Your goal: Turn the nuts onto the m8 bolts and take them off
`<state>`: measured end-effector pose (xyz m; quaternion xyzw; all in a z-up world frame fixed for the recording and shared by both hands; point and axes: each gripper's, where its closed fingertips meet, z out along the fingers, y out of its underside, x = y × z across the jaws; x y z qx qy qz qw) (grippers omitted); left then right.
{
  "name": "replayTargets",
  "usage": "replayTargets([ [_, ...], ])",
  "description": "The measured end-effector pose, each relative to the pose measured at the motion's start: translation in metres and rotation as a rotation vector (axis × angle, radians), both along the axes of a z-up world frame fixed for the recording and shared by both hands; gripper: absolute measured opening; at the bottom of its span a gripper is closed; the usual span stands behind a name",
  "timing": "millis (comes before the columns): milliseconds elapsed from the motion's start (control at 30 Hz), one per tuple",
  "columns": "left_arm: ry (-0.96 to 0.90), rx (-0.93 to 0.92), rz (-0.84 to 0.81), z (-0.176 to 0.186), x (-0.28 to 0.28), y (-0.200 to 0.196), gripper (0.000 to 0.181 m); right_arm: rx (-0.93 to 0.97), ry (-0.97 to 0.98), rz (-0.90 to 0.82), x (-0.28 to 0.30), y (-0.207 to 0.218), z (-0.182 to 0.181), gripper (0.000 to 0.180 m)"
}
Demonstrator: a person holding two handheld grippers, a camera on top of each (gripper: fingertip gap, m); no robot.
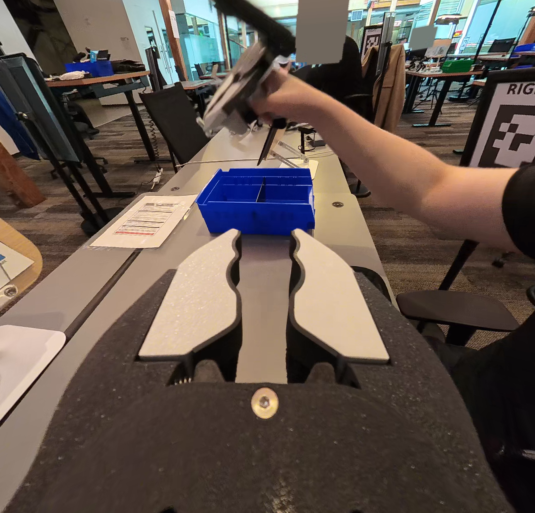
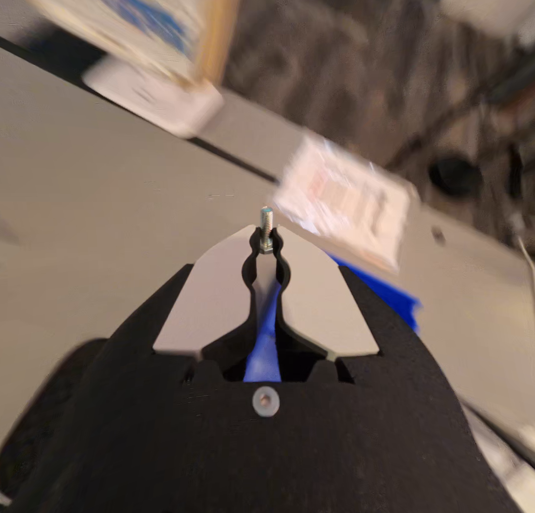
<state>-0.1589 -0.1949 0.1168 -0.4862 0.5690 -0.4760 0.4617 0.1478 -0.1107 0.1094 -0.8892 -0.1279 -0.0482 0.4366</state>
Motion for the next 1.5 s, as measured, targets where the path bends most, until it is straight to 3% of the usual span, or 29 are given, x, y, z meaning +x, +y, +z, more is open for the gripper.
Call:
replayTargets([
  [67,0.008,-0.006,-0.01,-0.001,0.0,-0.002,0.031,-0.246,-0.016,-0.149,0.066,-0.002,-0.057,0.008],
  [167,0.03,0.014,-0.017,-0.004,0.0,-0.004,0.031,-0.555,-0.003,-0.267,0.116,-0.021,-0.132,0.007],
  [333,0.065,0.039,-0.004,-0.01,0.0,-0.003,0.031,-0.803,-0.035,-0.38,0.162,-0.042,-0.208,0.008],
  [600,0.128,0.029,0.028,-0.021,0.0,0.007,0.028,-0.832,0.112,-0.432,0.19,-0.034,-0.252,0.008],
  [900,0.139,0.036,0.05,-0.022,-0.003,0.014,0.029,-0.882,0.086,-0.438,0.203,-0.036,-0.265,0.01],
  [1033,0.139,0.038,0.066,-0.021,-0.004,0.016,0.03,-0.741,0.07,-0.394,0.199,-0.023,-0.234,0.011],
  [1200,0.121,0.054,0.083,-0.015,-0.008,0.017,0.03,-0.277,-0.062,-0.366,0.164,0.006,-0.107,0.016],
  [1367,0.135,0.066,0.197,-0.019,-0.012,0.043,0.03,0.273,0.059,0.048,-0.008,0.023,0.019,0.031],
  [1500,0.182,0.036,0.273,-0.03,-0.017,0.065,0.029,0.451,0.098,0.354,-0.148,0.01,0.043,0.029],
])
